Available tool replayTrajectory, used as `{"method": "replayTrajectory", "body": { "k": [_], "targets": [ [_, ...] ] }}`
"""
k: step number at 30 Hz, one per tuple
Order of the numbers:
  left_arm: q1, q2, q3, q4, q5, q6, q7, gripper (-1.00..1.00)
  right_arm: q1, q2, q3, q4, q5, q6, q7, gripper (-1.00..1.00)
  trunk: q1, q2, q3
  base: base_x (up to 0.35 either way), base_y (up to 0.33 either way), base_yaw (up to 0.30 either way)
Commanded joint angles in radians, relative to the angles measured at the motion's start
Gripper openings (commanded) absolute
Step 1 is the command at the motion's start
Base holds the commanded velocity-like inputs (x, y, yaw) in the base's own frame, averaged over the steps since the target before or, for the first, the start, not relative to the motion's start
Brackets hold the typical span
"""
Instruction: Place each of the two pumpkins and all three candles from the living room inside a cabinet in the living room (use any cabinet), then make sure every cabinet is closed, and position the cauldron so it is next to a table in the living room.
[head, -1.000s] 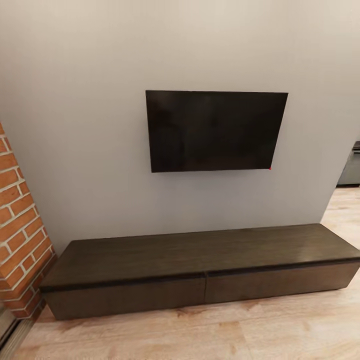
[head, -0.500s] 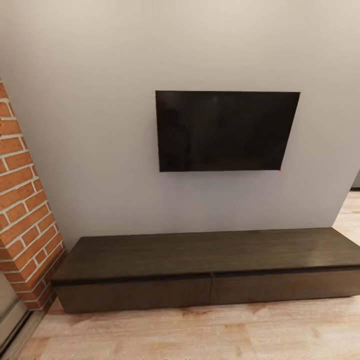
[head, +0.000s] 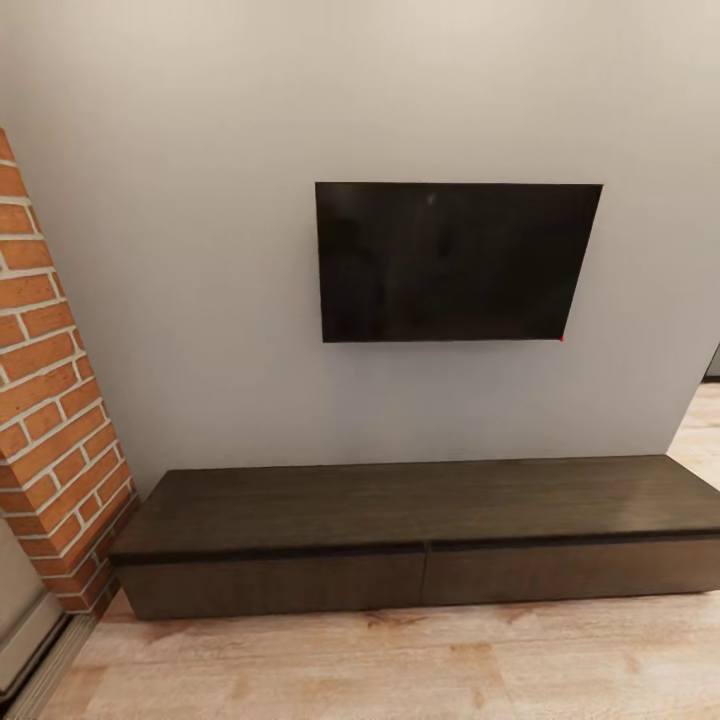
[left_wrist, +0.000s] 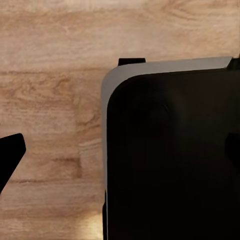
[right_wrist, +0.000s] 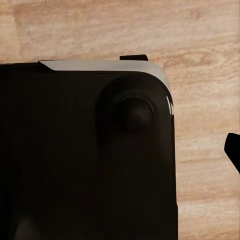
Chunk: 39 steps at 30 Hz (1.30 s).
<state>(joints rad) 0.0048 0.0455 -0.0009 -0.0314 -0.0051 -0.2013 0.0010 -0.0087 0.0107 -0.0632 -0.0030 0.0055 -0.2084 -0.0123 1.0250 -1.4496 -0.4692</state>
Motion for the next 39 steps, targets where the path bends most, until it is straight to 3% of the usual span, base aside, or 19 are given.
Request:
{"method": "replayTrajectory", "body": {
  "k": [1, 4, 8, 11, 13, 14, 17, 20, 22, 26, 29, 30, 34, 39],
  "targets": [
    [-0.001, 0.0, 0.0, -0.002, 0.0, -0.001, 0.001, 1.0, 0.0, 0.0, -0.006, 0.002, 0.001, -0.003, 0.0, 1.0, 0.0, 0.0, -0.001, 0.0, 0.0, 0.0],
    [-0.013, -0.001, 0.003, -0.03, 0.002, 0.004, 0.012, 1.0, 0.0, 0.001, -0.005, 0.0, 0.0, -0.004, 0.002, 1.0, 0.0, 0.0, -0.001, 0.0, 0.0, 0.0],
    [-0.017, 0.0, 0.004, -0.153, 0.009, 0.054, 0.028, 1.0, 0.0, 0.001, -0.004, -0.003, 0.0, -0.006, 0.004, 1.0, 0.0, 0.0, -0.001, 0.0, 0.0, 0.0],
    [-0.018, 0.0, 0.005, -0.28, 0.011, 0.204, 0.031, 1.0, 0.0, 0.002, -0.004, -0.005, -0.001, -0.007, 0.003, 1.0, 0.0, 0.0, -0.001, 0.0, 0.0, 0.0],
    [-0.018, 0.0, 0.007, -0.421, 0.012, 0.375, 0.027, 1.0, -0.001, 0.002, -0.006, -0.01, -0.002, -0.003, 0.002, 1.0, 0.0, 0.0, -0.001, 0.0, 0.0, 0.0],
    [-0.018, 0.0, 0.008, -0.459, 0.013, 0.417, 0.026, 1.0, -0.001, 0.002, -0.007, -0.016, -0.002, -0.002, 0.003, 1.0, 0.0, 0.0, -0.001, 0.0, 0.0, 0.0],
    [-0.018, -0.001, 0.01, -0.656, 0.014, 0.607, 0.022, 1.0, -0.002, 0.001, -0.009, -0.125, -0.005, 0.019, 0.001, 1.0, 0.0, 0.0, -0.001, 0.0, 0.0, 0.0],
    [-0.019, -0.005, 0.009, -0.797, 0.014, 0.712, 0.022, 1.0, -0.002, 0.001, -0.009, -0.262, -0.04, 0.123, 0.0, 1.0, 0.0, 0.0, -0.001, 0.0, 0.0, 0.0],
    [-0.02, -0.012, 0.009, -0.924, 0.015, 0.801, 0.022, 1.0, -0.002, 0.001, -0.008, -0.402, -0.089, 0.237, -0.001, 1.0, 0.0, 0.0, -0.001, 0.0, 0.0, 0.0],
    [-0.043, -0.02, 0.008, -1.067, 0.035, 0.925, 0.023, 1.0, -0.012, 0.002, -0.008, -0.546, -0.137, 0.333, -0.001, 1.0, 0.0, 0.0, -0.001, 0.0, 0.0, 0.0],
    [-0.096, -0.022, 0.007, -1.12, 0.057, 1.001, 0.023, 1.0, -0.052, 0.002, -0.007, -0.599, -0.152, 0.373, -0.001, 1.0, 0.0, 0.0, -0.001, 0.0, 0.0, 0.0],
    [-0.137, -0.02, 0.007, -1.132, 0.066, 1.024, 0.023, 1.0, -0.084, 0.002, -0.007, -0.608, -0.156, 0.385, -0.001, 1.0, 0.0, 0.0, -0.001, 0.0, 0.0, 0.0],
    [-0.239, -0.017, 0.007, -1.118, 0.072, 1.048, 0.028, 1.0, -0.119, 0.002, -0.005, -0.617, -0.17, 0.373, 0.005, 1.0, 0.0, 0.0, -0.001, 0.0, 0.0, 0.0],
    [-0.265, -0.016, 0.005, -1.115, 0.074, 1.092, 0.023, 1.0, -0.123, 0.003, 0.0, -0.62, -0.177, 0.355, 0.015, 1.0, 0.0, 0.0, -0.001, 0.0, 0.0, 0.0]
  ]
}}
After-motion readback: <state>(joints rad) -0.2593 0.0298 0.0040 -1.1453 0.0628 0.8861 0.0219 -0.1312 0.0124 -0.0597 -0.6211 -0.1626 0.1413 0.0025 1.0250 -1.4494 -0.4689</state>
